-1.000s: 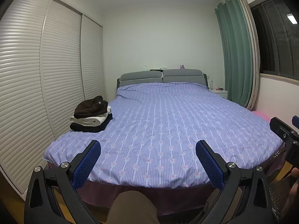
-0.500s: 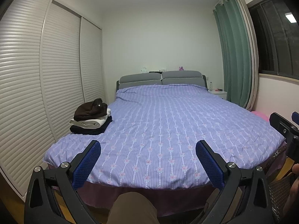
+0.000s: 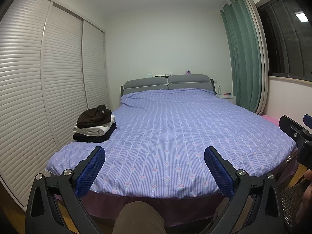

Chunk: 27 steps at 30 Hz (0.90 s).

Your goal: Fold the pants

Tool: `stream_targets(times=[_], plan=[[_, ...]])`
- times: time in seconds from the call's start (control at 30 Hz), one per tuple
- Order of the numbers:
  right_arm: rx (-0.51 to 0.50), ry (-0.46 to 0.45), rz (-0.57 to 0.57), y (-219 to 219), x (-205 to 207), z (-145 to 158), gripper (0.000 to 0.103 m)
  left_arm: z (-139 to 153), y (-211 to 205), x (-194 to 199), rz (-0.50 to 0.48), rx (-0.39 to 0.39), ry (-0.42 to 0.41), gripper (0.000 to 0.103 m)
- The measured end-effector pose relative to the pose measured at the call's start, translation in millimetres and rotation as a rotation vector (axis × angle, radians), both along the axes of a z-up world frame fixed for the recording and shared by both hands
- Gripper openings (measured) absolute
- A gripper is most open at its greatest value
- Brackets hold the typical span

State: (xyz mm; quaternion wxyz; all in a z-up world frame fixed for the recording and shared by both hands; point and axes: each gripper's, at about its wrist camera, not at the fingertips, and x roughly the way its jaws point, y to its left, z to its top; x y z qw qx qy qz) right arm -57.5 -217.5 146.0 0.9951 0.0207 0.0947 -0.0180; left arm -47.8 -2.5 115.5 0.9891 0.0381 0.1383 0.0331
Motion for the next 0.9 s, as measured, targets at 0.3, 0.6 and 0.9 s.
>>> stream_targets(times=[0.3,0.6,0.9], plan=[[-0.001,-0.002,0.004,0.1,0.0,-0.9,0.102,0.8,-1.9,0.1,-0.003,0.005,0.000,0.103],[-0.001,-0.003,0.004,0.3,-0.5,-1.3,0.102,2.8,-4.1,-1.9,-0.002,0.014,-0.002,0.103],[-0.001,-0.004,0.005,1.3,-0.4,-1.2,0.102,1.8,-4.8,-1.4,-0.001,0.009,0.005,0.103]])
